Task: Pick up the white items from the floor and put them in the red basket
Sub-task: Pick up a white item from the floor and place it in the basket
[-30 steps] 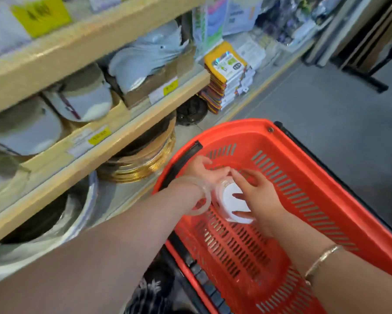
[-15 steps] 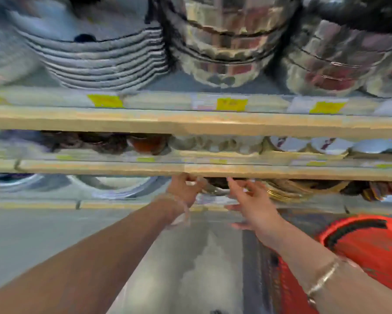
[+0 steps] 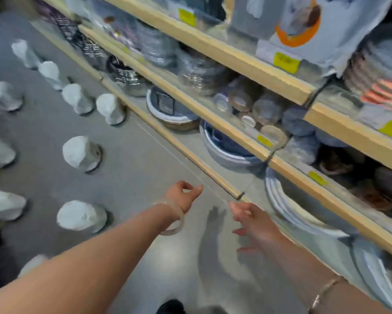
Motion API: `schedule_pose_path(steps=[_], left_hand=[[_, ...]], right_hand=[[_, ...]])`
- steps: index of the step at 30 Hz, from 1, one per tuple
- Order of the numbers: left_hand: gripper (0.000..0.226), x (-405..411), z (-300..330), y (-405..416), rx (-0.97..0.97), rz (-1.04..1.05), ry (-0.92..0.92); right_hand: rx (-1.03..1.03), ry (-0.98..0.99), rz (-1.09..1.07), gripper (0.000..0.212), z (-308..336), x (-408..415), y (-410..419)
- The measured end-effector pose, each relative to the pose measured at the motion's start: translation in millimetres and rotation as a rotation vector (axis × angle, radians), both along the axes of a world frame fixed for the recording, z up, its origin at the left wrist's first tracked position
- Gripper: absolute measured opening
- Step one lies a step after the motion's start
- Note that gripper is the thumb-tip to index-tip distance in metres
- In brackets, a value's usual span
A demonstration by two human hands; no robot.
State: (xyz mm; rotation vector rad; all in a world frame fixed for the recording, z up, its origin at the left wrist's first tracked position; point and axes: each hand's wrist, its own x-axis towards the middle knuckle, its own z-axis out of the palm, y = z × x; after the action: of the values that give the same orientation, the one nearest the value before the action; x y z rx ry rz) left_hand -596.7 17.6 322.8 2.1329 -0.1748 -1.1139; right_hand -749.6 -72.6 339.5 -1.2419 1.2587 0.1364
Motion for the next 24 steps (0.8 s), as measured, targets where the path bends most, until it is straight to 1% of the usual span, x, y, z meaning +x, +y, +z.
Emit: schedule_pose_path(steps=[3,8,10,12,17,21,24], left_hand=[[0.041,70,1,67,0.023,0.145,-0.042],[0.03,138,-7,158,0.07,0.366,0.006],[0.036,157,-15,189,0.094,0.451,0.021],[0.04,170,-20,212,0.123,0.504,0.038],[0.04,226,-29,255,0.194,0.63,0.021],[0.045,286,-44,268,0.172,0.713,0.048],[0.046,312,-62,289,0.173,0.745,0.074]], right_hand=[[0.027,0.019,0.146,0.037,4,87,48],[0.056,0.023,0.378,0.043,-2,178,114],[0.057,0.039,0.462,0.047,-9,207,133],[0.069,0.058,0.504,0.05,-15,229,147],[0.091,0.098,0.675,0.053,-29,307,177],[0.073,0.111,0.757,0.06,-55,372,195],[0.092,0.142,0.791,0.066,-79,402,216]])
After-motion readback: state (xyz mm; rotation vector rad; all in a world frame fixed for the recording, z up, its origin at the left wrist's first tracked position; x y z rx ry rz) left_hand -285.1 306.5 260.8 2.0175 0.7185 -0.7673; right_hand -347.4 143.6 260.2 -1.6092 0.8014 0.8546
